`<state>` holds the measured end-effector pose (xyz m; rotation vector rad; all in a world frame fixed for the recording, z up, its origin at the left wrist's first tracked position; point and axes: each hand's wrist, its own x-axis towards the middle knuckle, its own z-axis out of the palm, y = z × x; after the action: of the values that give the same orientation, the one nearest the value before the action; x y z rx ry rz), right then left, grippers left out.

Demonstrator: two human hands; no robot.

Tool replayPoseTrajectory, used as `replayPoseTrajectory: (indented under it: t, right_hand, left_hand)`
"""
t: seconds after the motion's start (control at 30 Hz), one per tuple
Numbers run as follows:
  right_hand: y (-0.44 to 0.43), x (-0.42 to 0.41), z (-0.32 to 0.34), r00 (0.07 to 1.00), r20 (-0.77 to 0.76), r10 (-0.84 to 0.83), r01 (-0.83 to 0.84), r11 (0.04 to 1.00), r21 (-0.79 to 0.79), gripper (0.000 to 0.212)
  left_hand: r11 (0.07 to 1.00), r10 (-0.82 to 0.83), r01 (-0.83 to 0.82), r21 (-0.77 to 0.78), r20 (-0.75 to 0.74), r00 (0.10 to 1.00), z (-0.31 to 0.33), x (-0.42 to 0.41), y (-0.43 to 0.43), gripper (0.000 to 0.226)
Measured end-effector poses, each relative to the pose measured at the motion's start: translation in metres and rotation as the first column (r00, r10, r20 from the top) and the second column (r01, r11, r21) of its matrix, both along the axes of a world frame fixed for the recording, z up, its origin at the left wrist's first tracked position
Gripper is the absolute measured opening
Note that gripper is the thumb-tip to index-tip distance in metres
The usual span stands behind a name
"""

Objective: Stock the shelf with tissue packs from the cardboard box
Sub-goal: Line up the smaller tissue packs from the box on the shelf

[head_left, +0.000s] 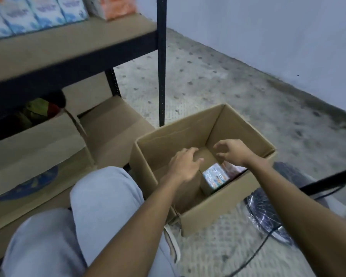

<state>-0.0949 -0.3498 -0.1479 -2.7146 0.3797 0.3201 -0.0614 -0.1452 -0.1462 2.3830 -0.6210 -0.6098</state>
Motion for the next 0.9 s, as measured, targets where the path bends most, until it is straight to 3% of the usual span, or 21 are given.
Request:
replayPoseTrajectory:
  t: [0.27, 0.53, 0.77, 0.9]
  right_hand:
    - [-0.037, 0.011, -0.040, 0.986, -0.164, 0.016, -0.050, 0.977, -0.207, 0.044]
    - [-0.057, 0.019, -0.068, 0.941, -0.337, -0.009, -0.081, 0.964, -0.252, 0.059]
    - [-0.063, 0.022, -0.084, 0.870, -0.494, 0.007, -0.167, 0.945, -0.280, 0.064]
    - [-0.062, 0.024, -0.088, 0.847, -0.531, 0.024, -0.178, 0.954, -0.242, 0.062]
  left_hand:
    - [1.000, -0.006, 0.002, -0.017, -0.212, 0.977, -0.052, 0.010, -0.055, 0.056]
    - [1.000, -0.028, 0.024, -0.018, -0.260, 0.965, -0.085, 0.006, -0.093, 0.050]
    - [0.999, 0.013, -0.036, -0.041, -0.452, 0.892, -0.112, -0.004, -0.114, 0.058]
    - [0.998, 0.057, -0.069, -0.013, -0.430, 0.901, -0.122, -0.003, -0.116, 0.061]
